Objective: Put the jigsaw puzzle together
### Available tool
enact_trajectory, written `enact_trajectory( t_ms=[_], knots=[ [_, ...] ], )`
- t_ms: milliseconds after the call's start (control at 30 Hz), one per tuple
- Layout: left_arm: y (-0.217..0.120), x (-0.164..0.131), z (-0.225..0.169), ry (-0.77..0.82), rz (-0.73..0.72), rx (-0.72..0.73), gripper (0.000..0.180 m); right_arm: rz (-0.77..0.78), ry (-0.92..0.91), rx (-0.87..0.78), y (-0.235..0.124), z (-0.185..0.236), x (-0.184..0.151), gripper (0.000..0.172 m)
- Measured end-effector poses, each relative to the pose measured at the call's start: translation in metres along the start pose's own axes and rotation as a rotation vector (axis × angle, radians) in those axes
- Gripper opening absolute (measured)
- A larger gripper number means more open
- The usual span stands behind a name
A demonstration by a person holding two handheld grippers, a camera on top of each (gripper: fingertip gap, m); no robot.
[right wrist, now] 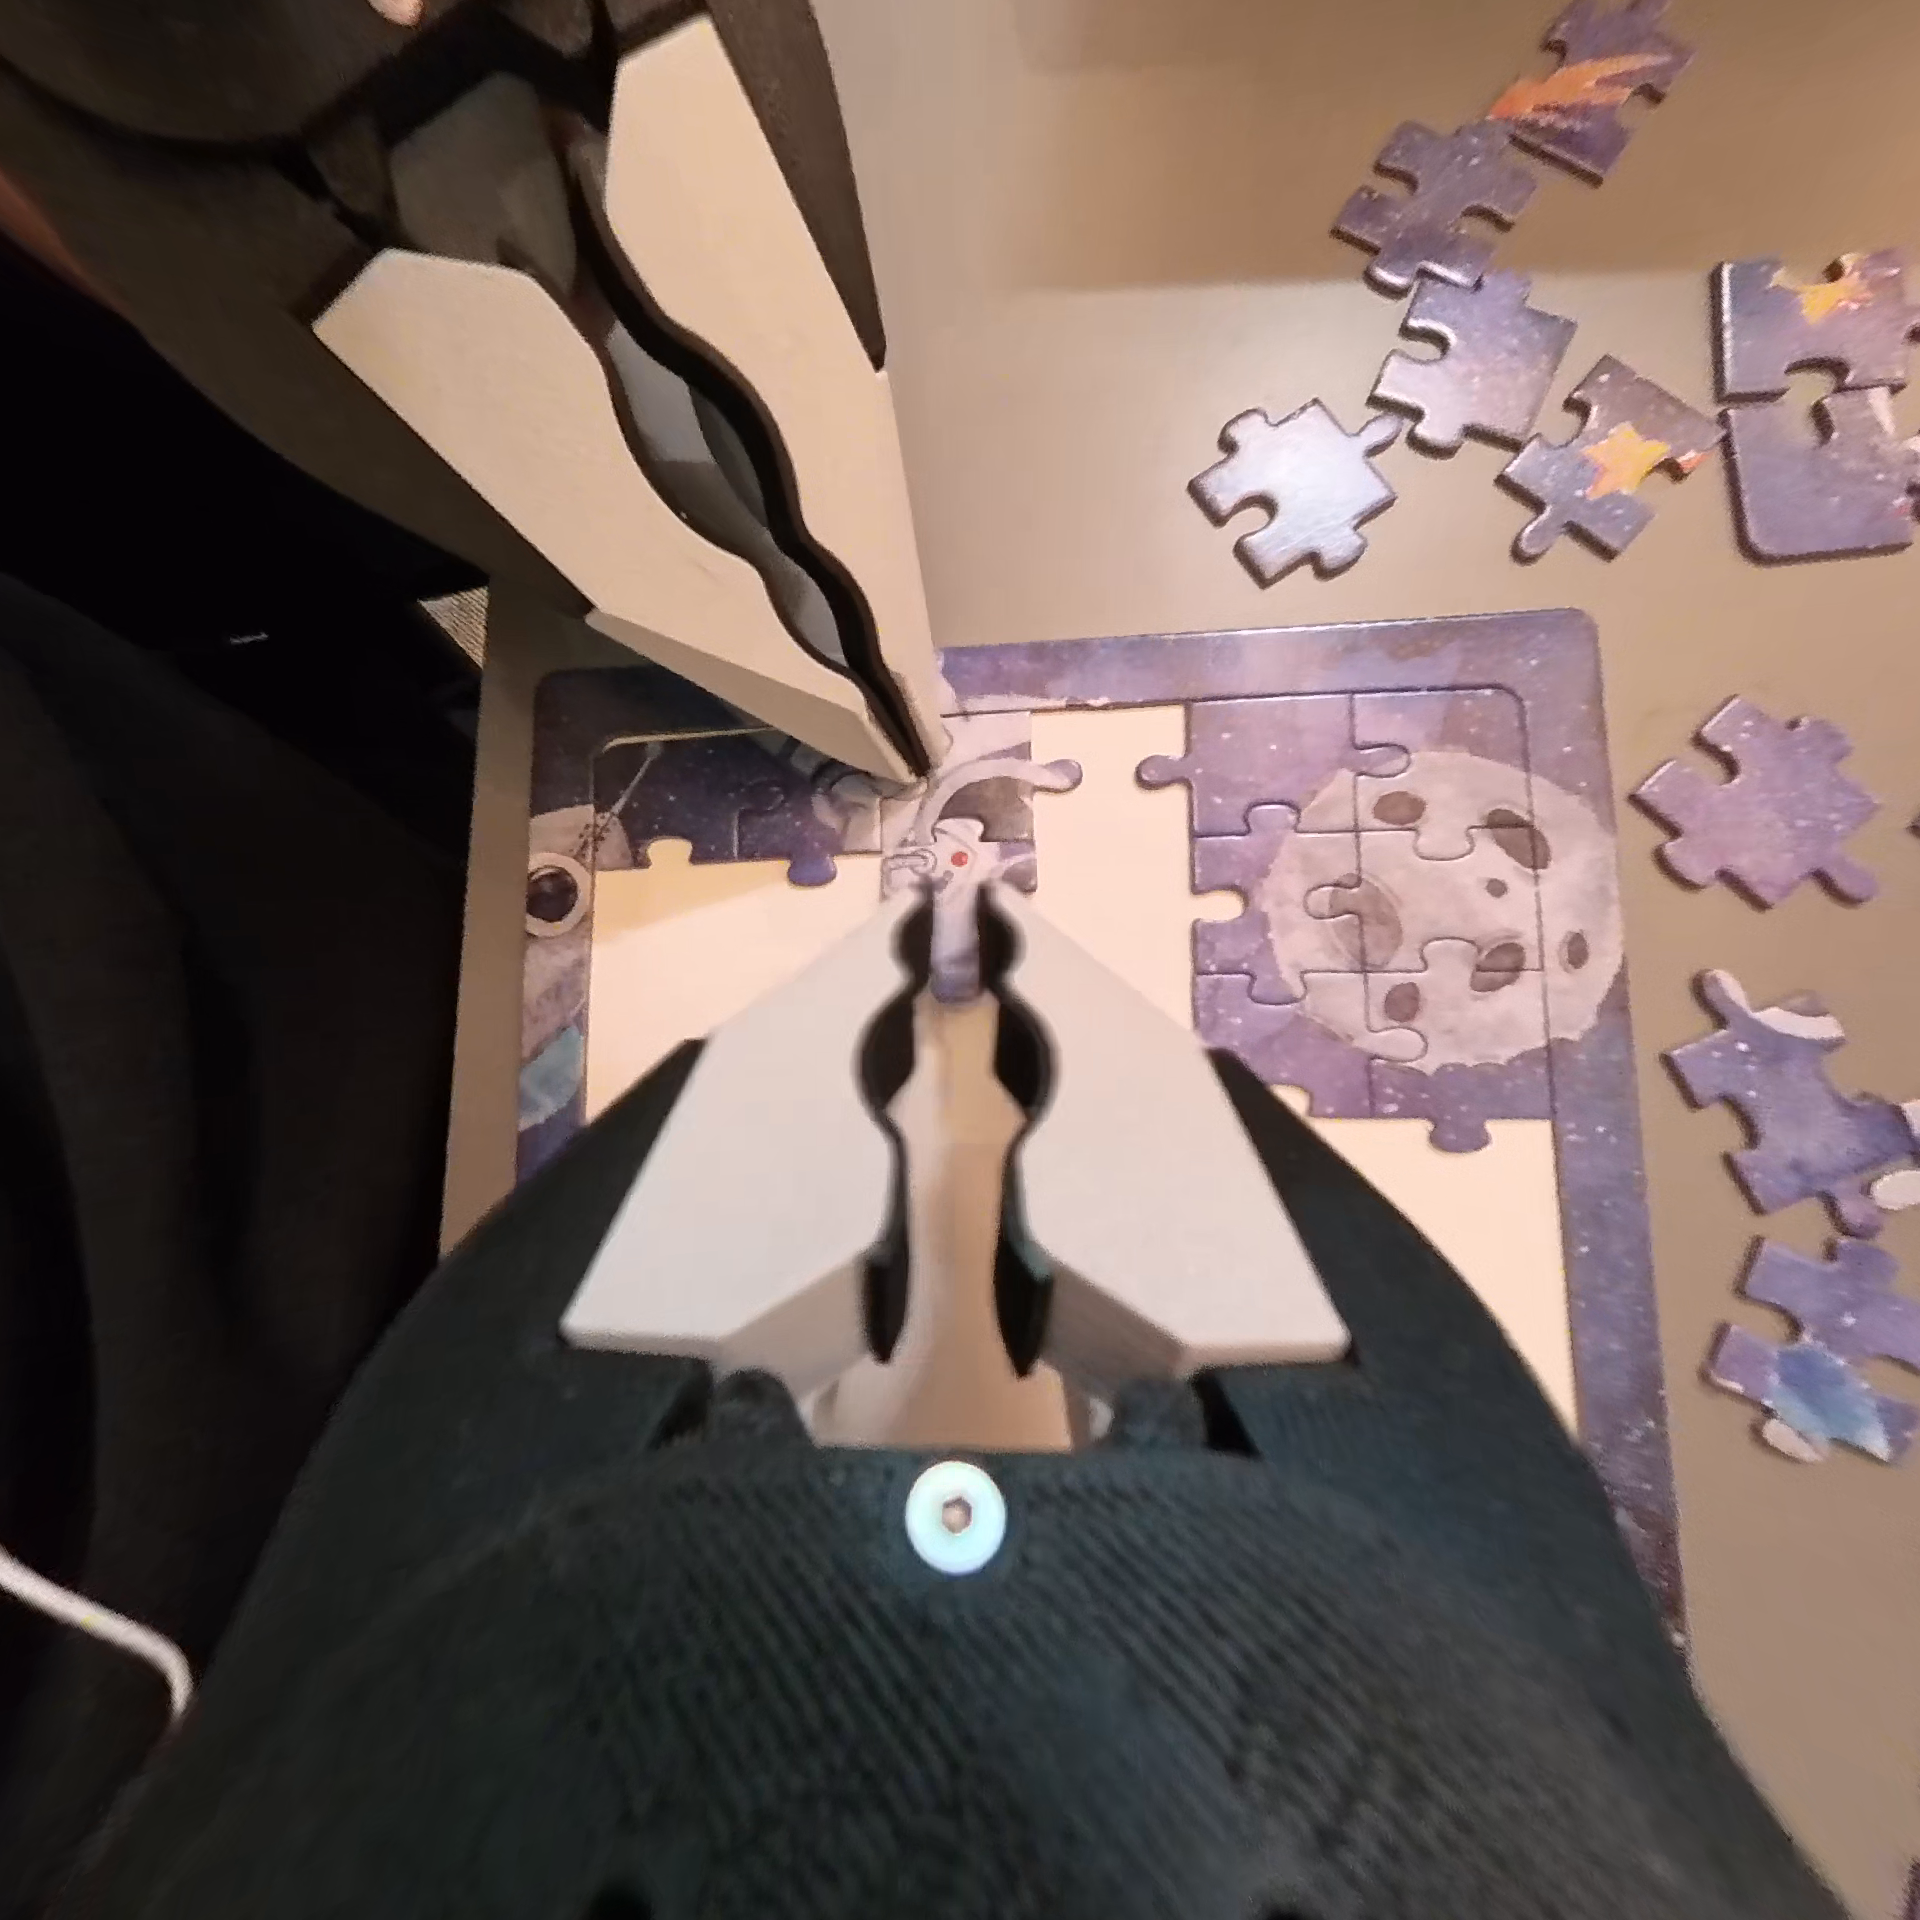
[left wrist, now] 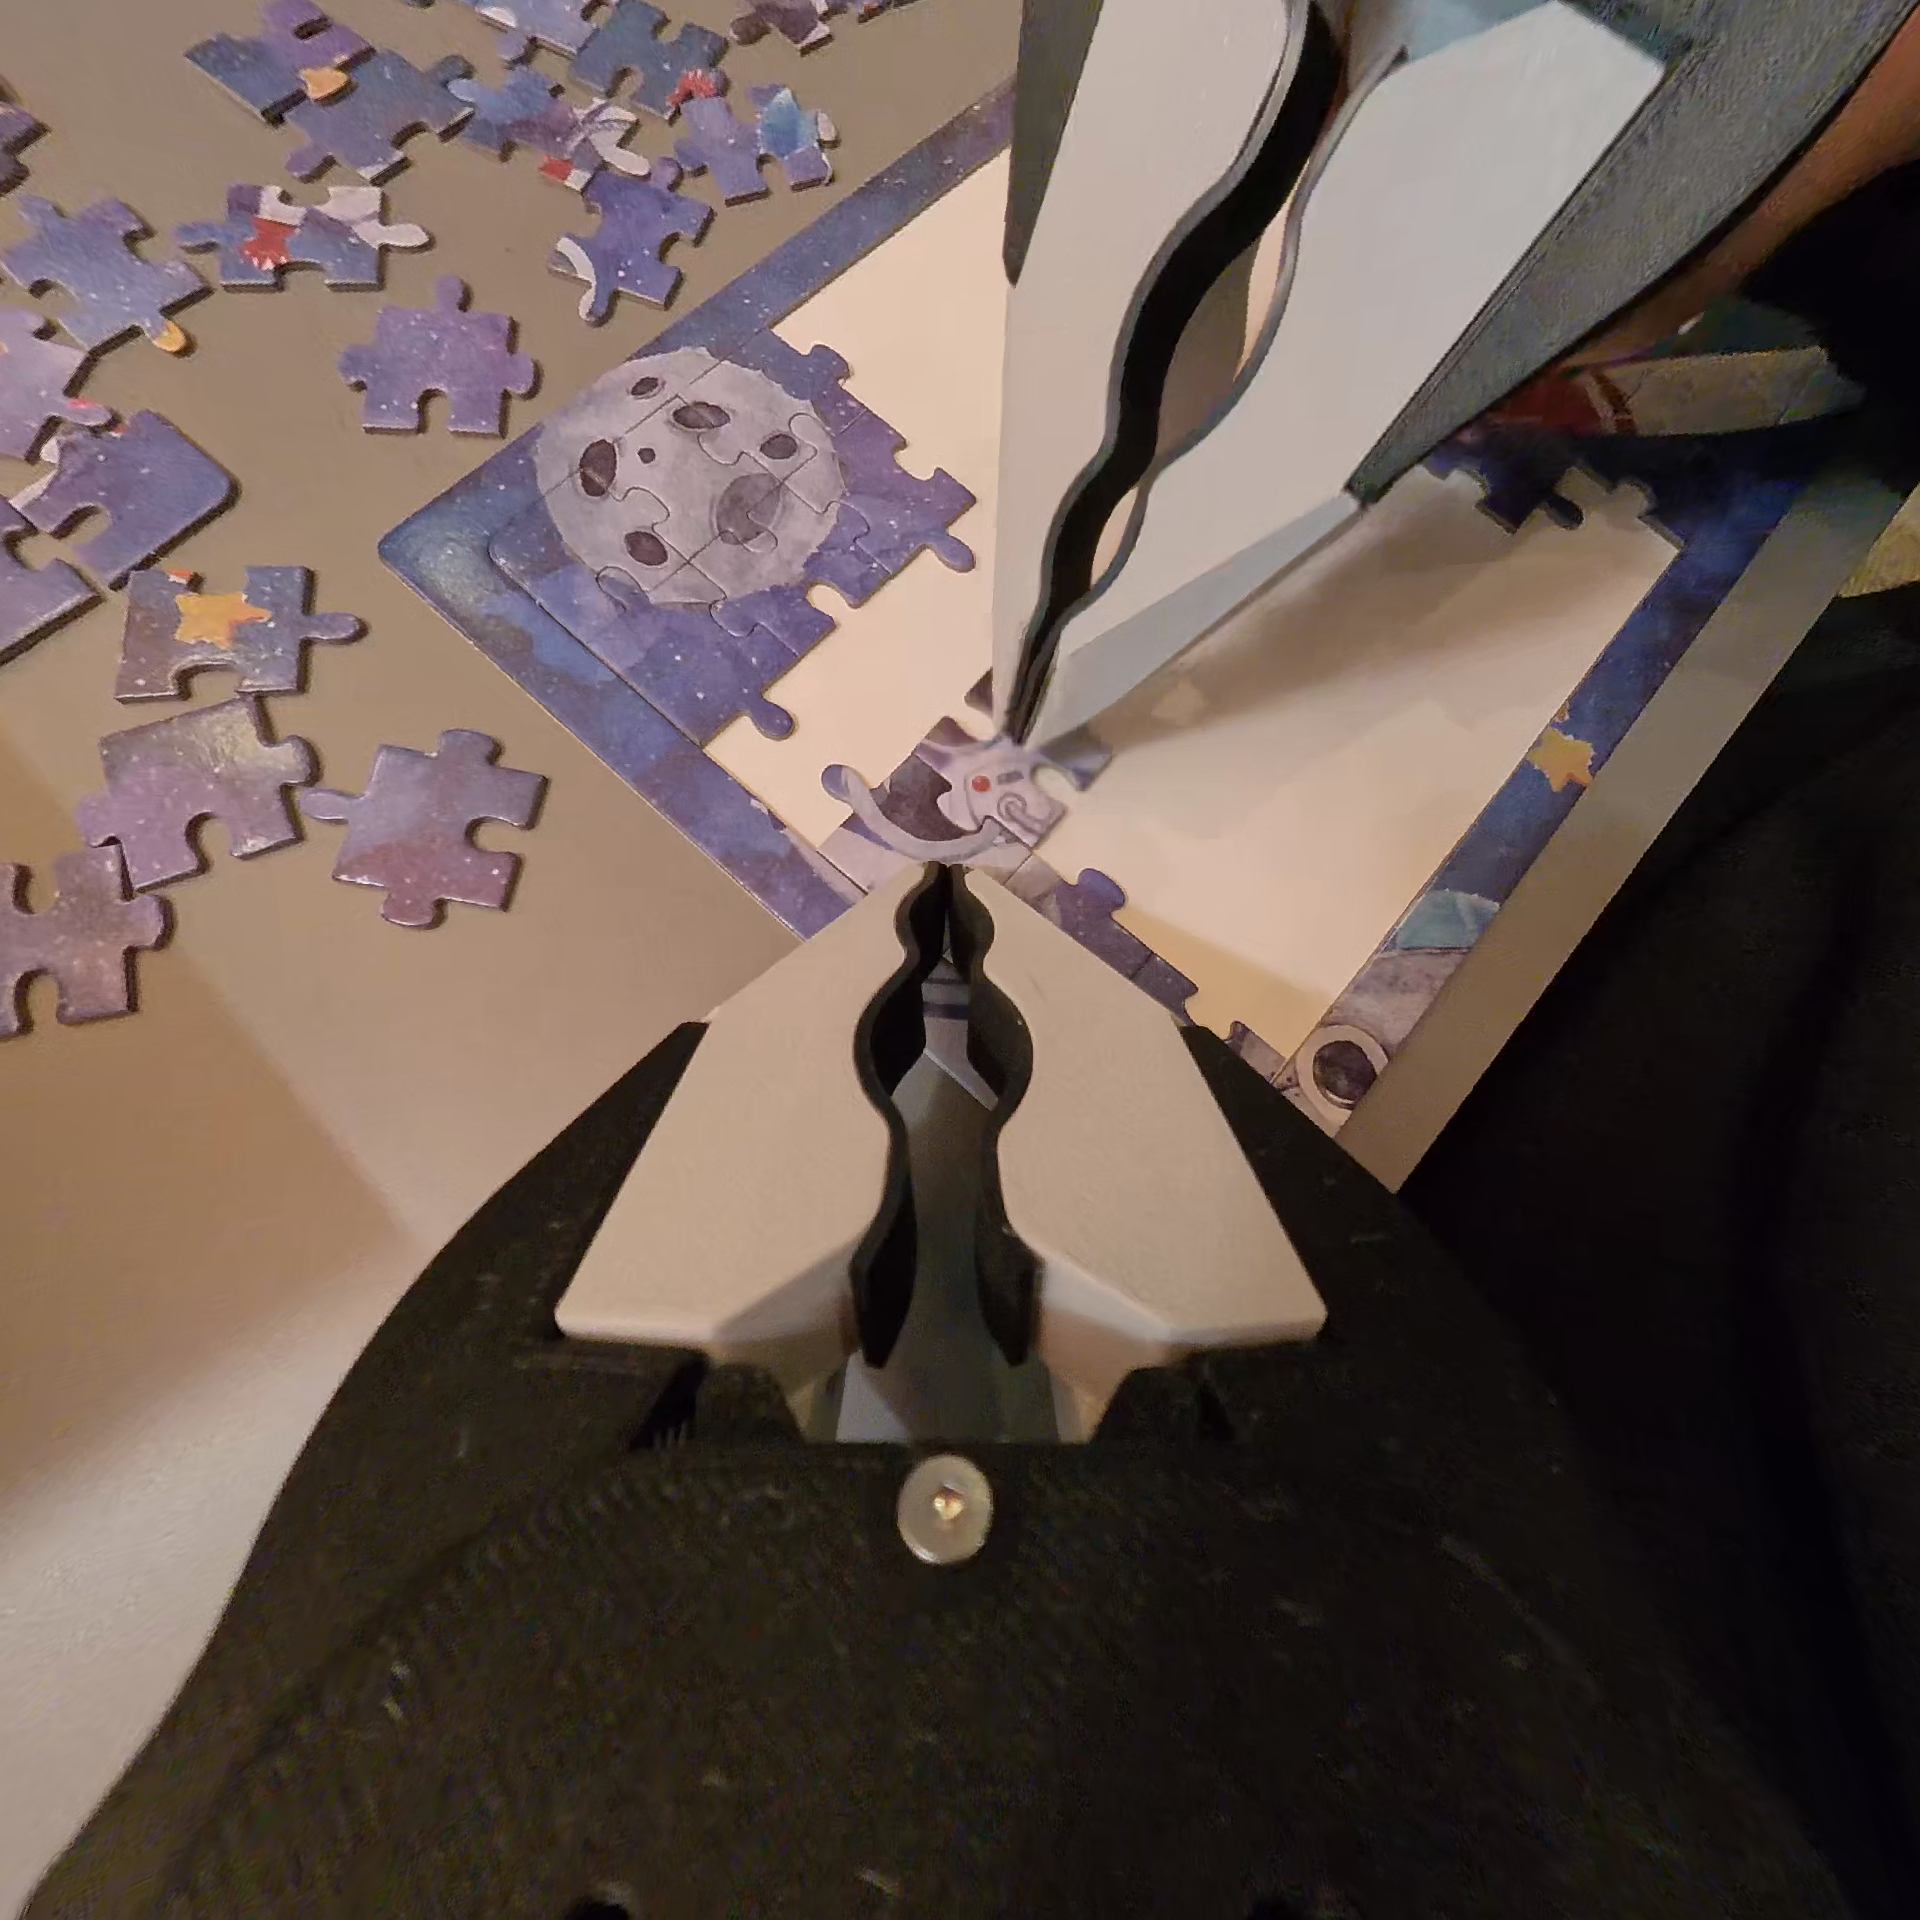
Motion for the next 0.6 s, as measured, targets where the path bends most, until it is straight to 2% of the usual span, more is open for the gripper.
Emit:
enact_trajectory(
  t_ms=[33,200,333,400,500,600],
  knots=[
    [0.000,0.000,0.000,-0.001,0.000,-0.001,0.000,-0.010,0.001,0.000,-0.003,-0.001,0.001,0.000],
    [0.000,0.000,0.000,-0.004,0.000,-0.004,0.000,-0.022,0.013,-0.017,-0.009,-0.005,-0.001,0.004],
    [0.000,0.000,0.000,-0.001,0.000,-0.001,0.000,-0.012,0.017,-0.052,0.004,-0.003,-0.001,0.046],
    [0.000,0.000,0.000,0.000,0.000,0.001,0.000,-0.005,-0.017,-0.093,0.009,-0.002,0.000,0.043],
    [0.000,0.000,0.000,0.001,-0.001,0.003,0.000,0.017,-0.058,-0.116,0.012,0.001,0.001,0.028],
    [0.000,0.000,0.000,0.003,0.000,0.005,0.000,0.039,-0.062,-0.114,0.012,0.001,0.002,0.028]
  ],
)
Point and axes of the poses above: each gripper's, where its closed fingertips meet, y out along the fingers, x out of its top, z = x × y across the jaws, the point moved 2 cm from there along -y, back along the fingers, and after that the axes turned 3 degrees about z, right-handed, at the moved point
